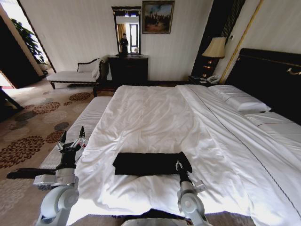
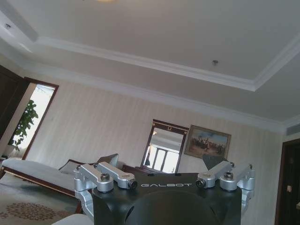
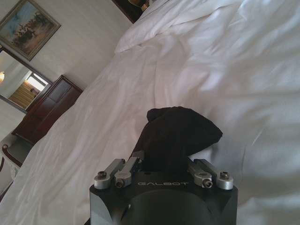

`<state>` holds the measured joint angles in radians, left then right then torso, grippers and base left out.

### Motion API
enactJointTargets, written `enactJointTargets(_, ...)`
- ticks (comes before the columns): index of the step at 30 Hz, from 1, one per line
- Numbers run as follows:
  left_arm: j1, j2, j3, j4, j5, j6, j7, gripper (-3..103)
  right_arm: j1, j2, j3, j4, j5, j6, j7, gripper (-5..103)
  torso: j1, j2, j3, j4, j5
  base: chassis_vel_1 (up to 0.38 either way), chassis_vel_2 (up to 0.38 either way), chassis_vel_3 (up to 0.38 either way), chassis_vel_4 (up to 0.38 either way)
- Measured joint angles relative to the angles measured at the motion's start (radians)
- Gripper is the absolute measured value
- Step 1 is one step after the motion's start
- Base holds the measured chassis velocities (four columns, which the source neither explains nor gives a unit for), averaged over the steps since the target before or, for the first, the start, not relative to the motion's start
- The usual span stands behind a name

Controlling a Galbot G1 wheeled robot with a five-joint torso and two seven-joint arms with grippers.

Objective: Fold the clothes on the bed.

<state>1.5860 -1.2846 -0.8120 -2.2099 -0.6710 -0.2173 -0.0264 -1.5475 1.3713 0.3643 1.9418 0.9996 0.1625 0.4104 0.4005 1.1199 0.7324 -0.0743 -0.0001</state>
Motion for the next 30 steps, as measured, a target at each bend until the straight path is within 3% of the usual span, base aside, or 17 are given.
enactJointTargets(1,0.001,0.0,-0.001,-0.001,0.0,0.0,0.0,100,0.001,0.0,0.003,0.006,0.001,0.0,-0.001,27,0.0,0.0,0.0,0.0,0.0,0.0,0.0,0.0,0.0)
enactJointTargets(3,0.002,0.0,-0.003,-0.003,0.0,-0.001,0.0,100,0.002,0.0,0.015,0.033,0.005,0.002,-0.009,10,0.0,0.0,0.0,0.0001,0.0001,0.0,0.0,0.0,0.0)
enactJointTargets(7,0.004,-0.003,-0.005,-0.005,0.0,-0.002,0.0,100,-0.001,-0.008,0.046,0.092,0.014,0.008,-0.031,5,0.0,0.0,0.0,0.0001,0.0,0.0,0.0,0.0,0.0)
enactJointTargets(16,0.007,-0.01,-0.007,-0.006,-0.001,-0.005,0.0,100,-0.023,-0.053,0.169,0.22,0.034,0.01,-0.109,5,0.0,0.0,0.0,-0.0001,-0.0001,0.0,0.0,0.0,0.0)
enactJointTargets(19,0.01,-0.012,-0.012,-0.006,-0.003,-0.008,0.0,100,0.005,-0.114,0.243,0.164,0.026,0.012,-0.155,5,0.0,0.0,0.0,-0.0002,0.0,0.0,0.0,0.0,0.0)
enactJointTargets(27,0.011,-0.01,-0.015,-0.028,-0.012,-0.01,-0.004,100,0.083,-0.194,0.176,0.046,-0.047,0.04,-0.198,5,0.0,0.0,0.0,0.0,0.0,0.0,0.0,0.0,0.0)
enactJointTargets(30,0.006,0.004,-0.022,-0.101,-0.073,0.015,-0.027,100,0.104,-0.202,0.134,0.04,-0.084,0.047,-0.247,5,0.0,0.0,0.0,0.0002,-0.0001,0.0,0.0,0.0,0.0)
